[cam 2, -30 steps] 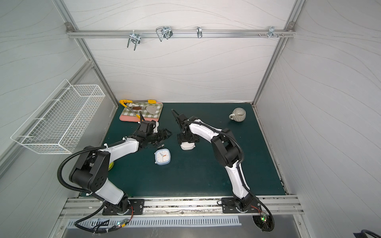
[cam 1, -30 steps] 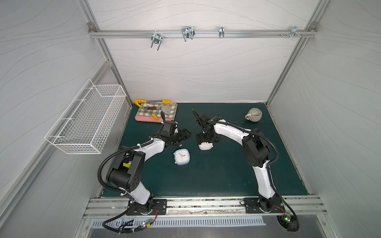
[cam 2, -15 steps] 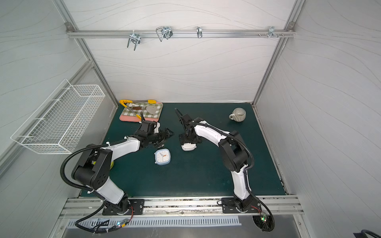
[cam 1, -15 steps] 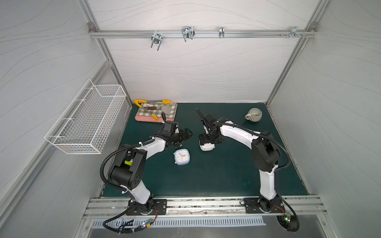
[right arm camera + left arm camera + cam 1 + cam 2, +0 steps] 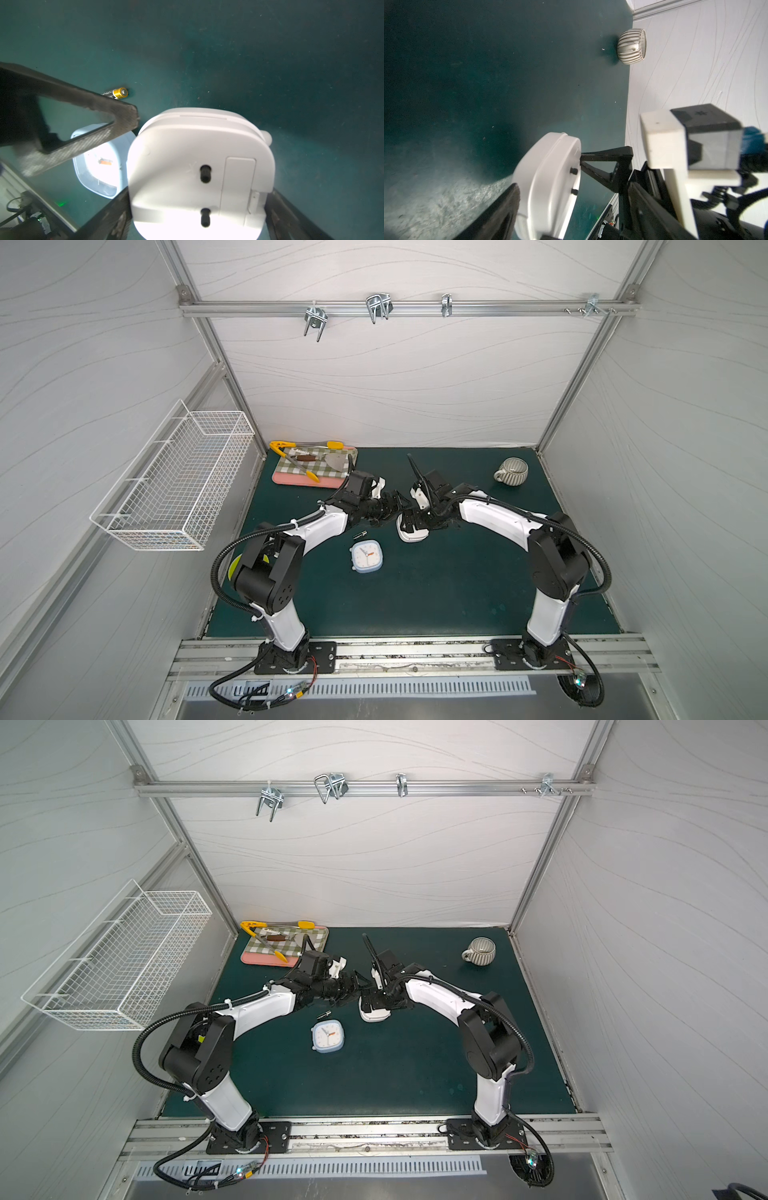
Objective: Insert the battery into the alarm
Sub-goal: Adjust the alarm at the center of the board.
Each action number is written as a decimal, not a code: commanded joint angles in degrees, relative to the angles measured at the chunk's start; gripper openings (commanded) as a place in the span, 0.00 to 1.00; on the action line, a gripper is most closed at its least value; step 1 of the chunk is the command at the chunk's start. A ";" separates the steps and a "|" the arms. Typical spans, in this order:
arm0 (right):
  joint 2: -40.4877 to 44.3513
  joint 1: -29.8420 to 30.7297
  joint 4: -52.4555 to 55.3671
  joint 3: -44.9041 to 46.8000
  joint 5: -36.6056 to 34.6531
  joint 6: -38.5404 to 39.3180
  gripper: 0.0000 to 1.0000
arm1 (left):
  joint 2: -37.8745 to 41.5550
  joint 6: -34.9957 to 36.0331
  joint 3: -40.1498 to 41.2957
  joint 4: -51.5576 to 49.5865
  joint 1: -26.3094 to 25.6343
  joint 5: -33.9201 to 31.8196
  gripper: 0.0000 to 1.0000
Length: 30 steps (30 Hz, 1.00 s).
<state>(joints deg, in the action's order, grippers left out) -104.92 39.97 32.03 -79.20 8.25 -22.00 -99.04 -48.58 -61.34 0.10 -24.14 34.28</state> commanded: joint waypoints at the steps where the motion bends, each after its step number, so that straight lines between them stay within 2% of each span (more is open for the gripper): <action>1: 3.79 -0.92 -4.17 0.44 2.25 0.56 0.93 | -1.07 -0.58 -1.25 -0.44 -0.12 1.14 0.84; 3: 4.02 -1.09 -4.24 0.54 2.51 0.51 0.93 | -0.95 -0.40 -0.93 -0.53 -0.12 0.40 0.89; 6: 4.28 -1.27 -4.77 0.84 2.87 0.21 0.93 | -1.31 -1.07 -0.62 0.41 -0.12 1.04 0.89; 13: 5.09 -1.47 -6.60 1.62 3.58 -0.31 0.93 | -2.30 -3.58 0.70 5.88 -0.20 4.93 0.70; 17: 5.71 -1.55 -7.48 2.21 3.63 -0.31 0.93 | -2.80 -4.30 1.18 7.52 -0.20 6.10 0.64; 30: 5.69 -1.95 -7.49 2.39 4.44 -0.37 0.93 | -2.74 -4.64 1.64 8.46 -0.20 6.93 0.35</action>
<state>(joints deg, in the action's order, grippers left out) -101.27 37.71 27.22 -76.86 12.14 -22.85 -101.38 -52.45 -59.48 6.09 -23.88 38.65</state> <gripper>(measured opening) 0.929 0.434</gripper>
